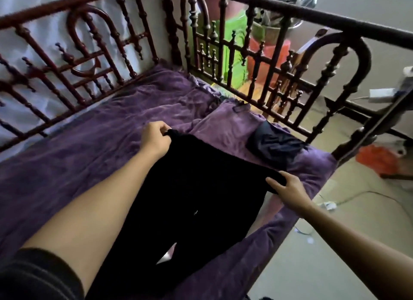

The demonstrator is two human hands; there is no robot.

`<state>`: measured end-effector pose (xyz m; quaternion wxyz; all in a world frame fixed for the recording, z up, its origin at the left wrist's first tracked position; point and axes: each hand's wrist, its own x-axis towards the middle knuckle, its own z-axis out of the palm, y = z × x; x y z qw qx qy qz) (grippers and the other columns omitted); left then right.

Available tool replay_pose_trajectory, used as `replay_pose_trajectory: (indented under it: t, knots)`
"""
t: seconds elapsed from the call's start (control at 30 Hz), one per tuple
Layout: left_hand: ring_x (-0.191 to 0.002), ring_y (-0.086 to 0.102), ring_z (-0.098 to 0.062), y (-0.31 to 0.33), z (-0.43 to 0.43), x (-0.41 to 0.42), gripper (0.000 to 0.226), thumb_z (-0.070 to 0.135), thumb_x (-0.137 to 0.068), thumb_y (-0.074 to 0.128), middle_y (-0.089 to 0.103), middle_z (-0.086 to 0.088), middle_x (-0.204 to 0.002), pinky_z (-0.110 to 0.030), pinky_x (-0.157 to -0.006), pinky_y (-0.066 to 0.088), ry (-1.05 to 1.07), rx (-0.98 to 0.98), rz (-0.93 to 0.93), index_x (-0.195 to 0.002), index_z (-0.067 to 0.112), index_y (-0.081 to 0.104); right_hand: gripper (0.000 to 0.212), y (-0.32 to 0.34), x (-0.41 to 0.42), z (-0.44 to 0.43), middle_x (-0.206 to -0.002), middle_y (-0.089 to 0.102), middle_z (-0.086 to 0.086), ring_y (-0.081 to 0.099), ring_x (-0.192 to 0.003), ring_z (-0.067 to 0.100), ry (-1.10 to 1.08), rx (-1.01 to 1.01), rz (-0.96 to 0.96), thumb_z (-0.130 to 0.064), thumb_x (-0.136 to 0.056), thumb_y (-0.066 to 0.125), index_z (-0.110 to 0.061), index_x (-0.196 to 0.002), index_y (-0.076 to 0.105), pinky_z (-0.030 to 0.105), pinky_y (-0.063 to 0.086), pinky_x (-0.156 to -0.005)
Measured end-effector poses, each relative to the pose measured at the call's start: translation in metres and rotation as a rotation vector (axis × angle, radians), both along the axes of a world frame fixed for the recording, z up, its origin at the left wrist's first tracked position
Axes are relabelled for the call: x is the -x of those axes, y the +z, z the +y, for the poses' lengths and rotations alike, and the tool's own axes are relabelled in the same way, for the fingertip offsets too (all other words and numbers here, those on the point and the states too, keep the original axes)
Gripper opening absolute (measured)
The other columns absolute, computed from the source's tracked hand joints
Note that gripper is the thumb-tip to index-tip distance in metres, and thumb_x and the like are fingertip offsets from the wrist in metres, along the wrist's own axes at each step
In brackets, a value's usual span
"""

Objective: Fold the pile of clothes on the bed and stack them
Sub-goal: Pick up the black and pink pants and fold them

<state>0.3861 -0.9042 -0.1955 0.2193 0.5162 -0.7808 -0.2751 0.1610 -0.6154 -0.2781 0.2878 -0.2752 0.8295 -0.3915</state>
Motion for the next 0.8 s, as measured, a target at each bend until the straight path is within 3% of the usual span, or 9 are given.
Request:
replay_pose_trajectory:
  t: [0.17,0.3,0.4,0.5,0.6,0.67,0.8]
  knots:
    - [-0.076,0.059,-0.014,-0.06,-0.004,0.1,0.022,-0.007,-0.074,0.056,0.071,-0.007,-0.084,-0.013,-0.068,0.038,-0.079,-0.04,0.021,-0.085,0.006,0.07,0.022,-0.066,0.067,0.008,-0.078,0.068,-0.003,0.065,-0.08,0.023,-0.146,-0.145,0.092,-0.039,-0.087,0.066,-0.018,-0.082,0.064,0.04,0.051,-0.074]
    - [-0.073,0.059,-0.015,-0.128,-0.013,0.169,0.012,0.002,-0.079,0.064,0.065,0.002,-0.074,-0.016,-0.067,0.039,-0.051,-0.128,-0.017,-0.081,0.014,0.066,0.031,-0.137,0.12,-0.008,-0.087,0.068,0.003,0.062,-0.088,0.028,-0.149,-0.326,0.092,-0.048,-0.088,0.06,-0.018,-0.081,0.058,0.035,0.042,-0.069]
    - [-0.075,0.058,-0.016,-0.191,-0.019,0.214,0.014,0.005,-0.08,0.066,0.058,0.008,-0.068,-0.018,-0.067,0.039,-0.02,-0.222,-0.056,-0.083,0.018,0.062,0.032,-0.19,0.151,-0.025,-0.095,0.068,0.01,0.062,-0.096,0.034,-0.1,-0.46,0.092,-0.048,-0.089,0.059,-0.016,-0.084,0.057,0.039,0.047,-0.073]
    - [-0.079,0.058,-0.016,-0.243,-0.027,0.241,0.012,0.01,-0.081,0.069,0.059,0.006,-0.075,-0.018,-0.07,0.041,0.019,-0.307,-0.08,-0.091,0.016,0.064,0.031,-0.226,0.172,-0.043,-0.102,0.067,0.013,0.06,-0.1,0.036,-0.009,-0.578,0.114,-0.047,-0.089,0.059,-0.017,-0.095,0.059,0.041,0.048,-0.077]
    - [-0.092,0.055,-0.014,-0.265,-0.029,0.242,0.029,0.005,-0.078,0.068,0.058,-0.001,-0.101,-0.012,-0.079,0.036,0.036,-0.325,-0.106,-0.105,0.013,0.064,0.03,-0.236,0.178,-0.059,-0.107,0.065,0.01,0.058,-0.104,0.034,0.108,-0.685,0.219,-0.042,-0.088,0.058,-0.023,-0.11,0.057,0.04,0.046,-0.075]
    - [-0.094,0.054,-0.017,-0.264,-0.028,0.223,0.031,0.002,-0.077,0.067,0.053,-0.005,-0.105,-0.011,-0.083,0.033,0.059,-0.315,-0.114,-0.107,0.011,0.063,0.038,-0.231,0.174,-0.068,-0.114,0.059,0.008,0.05,-0.11,0.032,0.228,-0.639,0.394,-0.033,-0.085,0.06,-0.022,-0.121,0.055,0.042,0.046,-0.076]
    - [-0.097,0.06,-0.029,-0.258,-0.008,0.144,0.025,0.0,-0.078,0.062,0.061,-0.013,-0.104,-0.033,-0.091,0.046,0.21,-0.408,-0.216,-0.102,0.008,0.065,0.045,-0.211,0.147,-0.1,-0.115,0.061,0.009,0.053,-0.105,0.035,0.469,-0.489,0.607,-0.022,-0.074,0.071,-0.016,-0.118,0.062,0.045,0.045,-0.077]
